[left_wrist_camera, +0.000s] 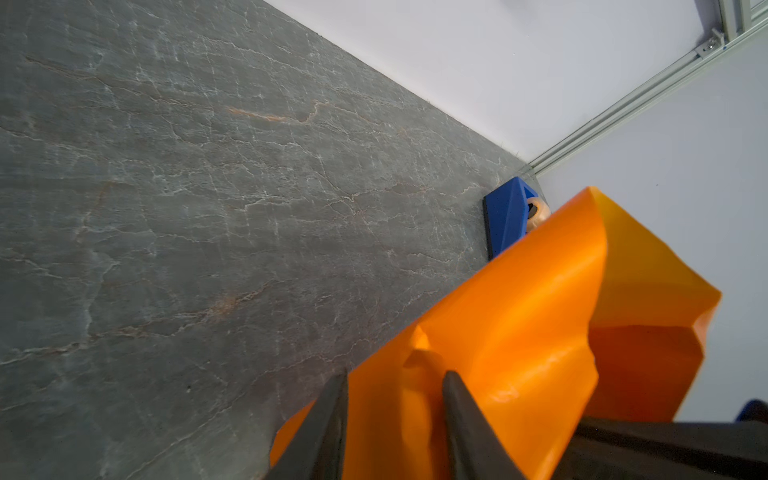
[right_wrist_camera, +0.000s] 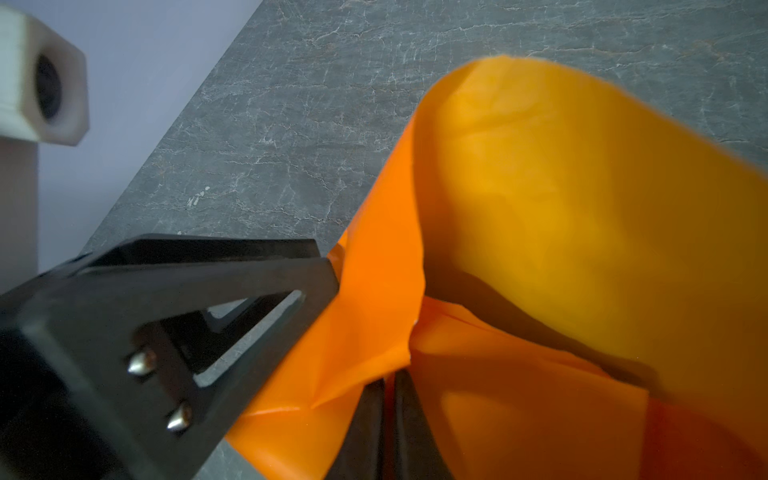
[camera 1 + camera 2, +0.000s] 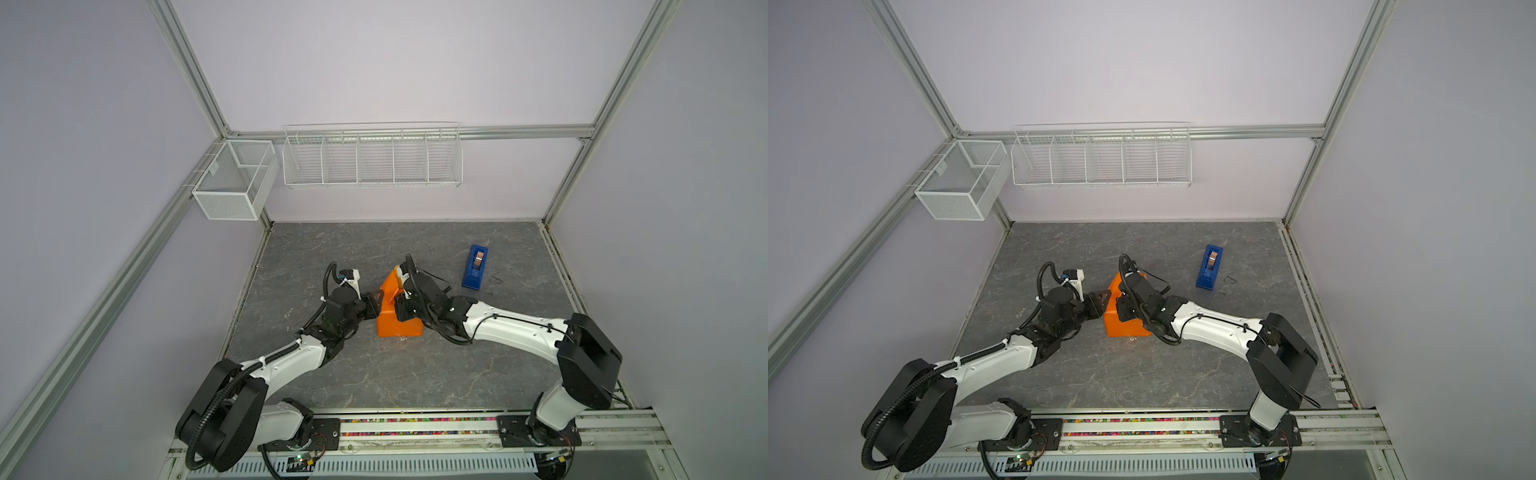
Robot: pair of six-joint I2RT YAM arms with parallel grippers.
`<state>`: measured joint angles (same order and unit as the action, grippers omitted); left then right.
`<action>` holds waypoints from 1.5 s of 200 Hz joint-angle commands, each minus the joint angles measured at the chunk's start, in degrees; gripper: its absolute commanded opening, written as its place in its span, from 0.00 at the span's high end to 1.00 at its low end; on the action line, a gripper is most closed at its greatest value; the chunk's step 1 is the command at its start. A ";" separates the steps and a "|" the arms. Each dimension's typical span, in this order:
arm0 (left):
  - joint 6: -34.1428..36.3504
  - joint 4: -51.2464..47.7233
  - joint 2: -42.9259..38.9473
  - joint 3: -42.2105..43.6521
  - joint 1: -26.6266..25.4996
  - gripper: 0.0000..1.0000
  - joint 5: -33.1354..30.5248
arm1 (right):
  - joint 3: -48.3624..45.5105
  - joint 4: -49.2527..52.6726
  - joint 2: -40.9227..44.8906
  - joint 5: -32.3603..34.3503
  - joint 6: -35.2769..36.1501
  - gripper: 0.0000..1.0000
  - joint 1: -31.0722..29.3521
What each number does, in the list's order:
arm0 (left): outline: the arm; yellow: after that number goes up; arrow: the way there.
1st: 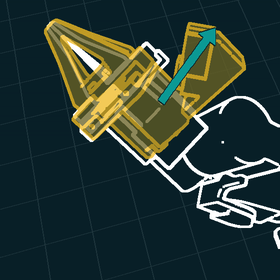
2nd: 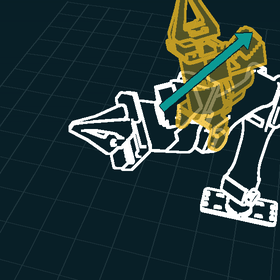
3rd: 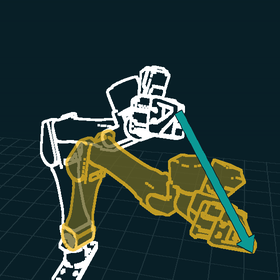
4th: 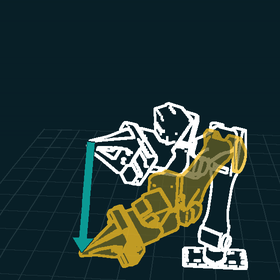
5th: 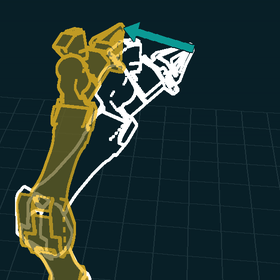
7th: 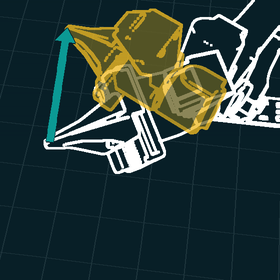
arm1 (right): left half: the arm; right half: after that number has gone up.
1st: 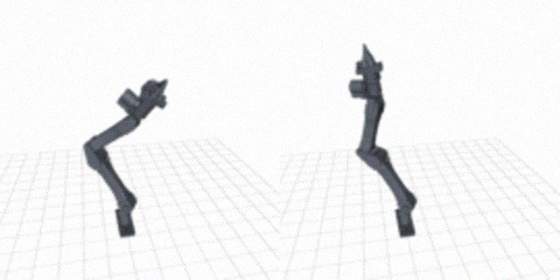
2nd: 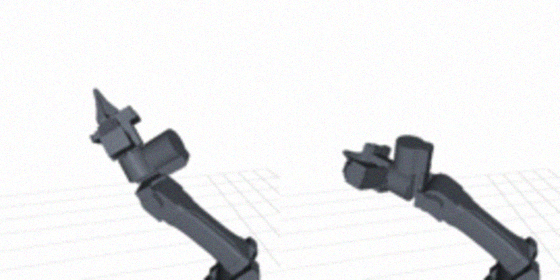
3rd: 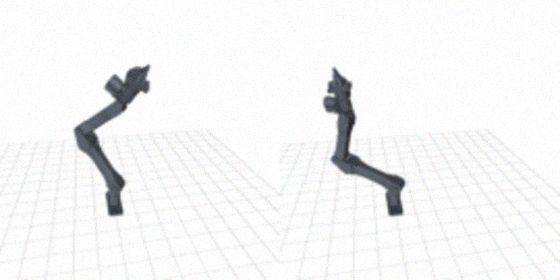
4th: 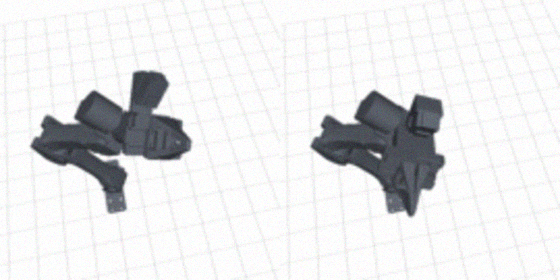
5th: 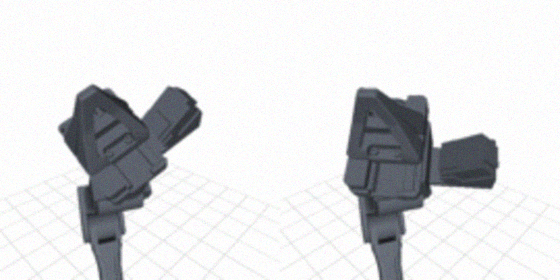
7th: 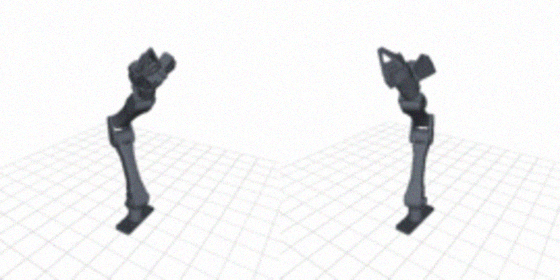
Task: Wrap the gift box in paper
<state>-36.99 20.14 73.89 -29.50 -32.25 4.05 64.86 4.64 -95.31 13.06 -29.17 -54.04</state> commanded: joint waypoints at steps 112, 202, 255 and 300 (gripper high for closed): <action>3.55 -16.36 3.07 -3.38 -0.27 0.51 4.32 | -0.23 9.67 8.11 -0.83 -2.29 0.85 1.83; 2.85 -16.08 2.47 -2.43 -0.27 0.52 4.05 | 7.52 2.90 -4.06 -7.58 -3.31 0.85 1.82; 2.19 -15.66 2.70 -1.89 -0.27 0.52 3.82 | 7.91 9.73 -6.82 3.25 -4.64 0.85 2.23; 2.05 -16.01 2.62 -1.62 -0.27 0.52 3.47 | 2.74 12.47 -2.19 5.92 -5.00 0.85 2.37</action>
<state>-35.33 12.10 75.22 -33.80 -32.14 7.18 71.66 9.72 -99.57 15.09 -33.04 -52.21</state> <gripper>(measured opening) 0.484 0.152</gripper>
